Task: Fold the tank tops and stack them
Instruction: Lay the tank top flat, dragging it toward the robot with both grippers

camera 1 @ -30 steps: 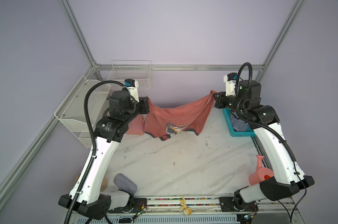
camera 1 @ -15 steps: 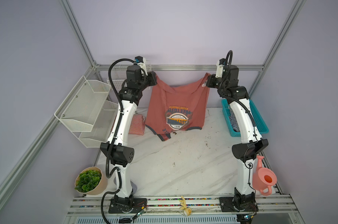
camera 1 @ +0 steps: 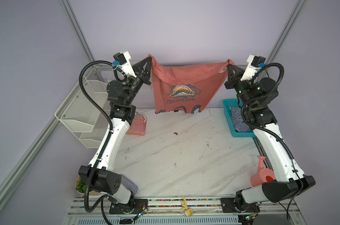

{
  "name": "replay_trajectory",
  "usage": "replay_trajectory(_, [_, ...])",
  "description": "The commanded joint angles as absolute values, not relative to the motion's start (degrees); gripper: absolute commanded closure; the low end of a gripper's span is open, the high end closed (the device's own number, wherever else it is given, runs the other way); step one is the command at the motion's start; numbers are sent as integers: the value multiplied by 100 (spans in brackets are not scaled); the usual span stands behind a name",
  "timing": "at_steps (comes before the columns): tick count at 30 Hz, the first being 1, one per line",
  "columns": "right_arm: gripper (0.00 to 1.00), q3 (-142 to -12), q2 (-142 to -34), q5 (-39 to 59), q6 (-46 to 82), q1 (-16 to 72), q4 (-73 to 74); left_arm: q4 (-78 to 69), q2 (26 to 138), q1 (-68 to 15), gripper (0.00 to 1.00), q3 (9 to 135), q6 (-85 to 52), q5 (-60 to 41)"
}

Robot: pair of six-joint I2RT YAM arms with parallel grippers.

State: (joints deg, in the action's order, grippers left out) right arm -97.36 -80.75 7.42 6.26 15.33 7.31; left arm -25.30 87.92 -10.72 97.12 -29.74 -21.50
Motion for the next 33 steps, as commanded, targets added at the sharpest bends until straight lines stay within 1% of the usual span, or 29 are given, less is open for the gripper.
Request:
replay_trajectory(1, [100, -8450, -7478, 955, 649, 1560, 716, -3290, 8240, -1190, 100, 7648, -3145, -2449])
replay_trajectory(4, [100, -7317, -6803, 1378, 1045, 1586, 353, -3279, 7208, -1476, 100, 5729, -3095, -2032])
replay_trajectory(5, [100, -7029, -6642, 1495, 1190, 1621, 214, -3182, 6949, -1601, 100, 5267, -3033, -1923])
replay_trajectory(7, [100, -6550, -6353, 1772, 1445, 1701, -191, -2517, 6412, -1891, 100, 4523, -2873, -1679])
replay_trajectory(10, [100, -6020, -6076, 1953, 1755, 1910, -757, -1422, 5860, -2257, 100, 3946, -2821, -1427])
replay_trajectory(13, [100, -5623, -5880, 1742, 1955, 2136, -1426, -366, 5468, -2528, 100, 3699, -2881, -1068])
replay_trajectory(18, [100, -5263, -5626, 1778, 2271, 2244, -2258, 618, 5009, -2834, 100, 3475, -3181, -828])
replay_trajectory(27, [100, -4955, -5388, 1951, 2725, 2445, -3403, 1591, 4903, -3514, 100, 3281, -3760, -719])
replay_trajectory(33, [100, -4883, -5254, 1958, 3005, 2623, -4152, 2239, 4477, -3851, 100, 3226, -4122, -565])
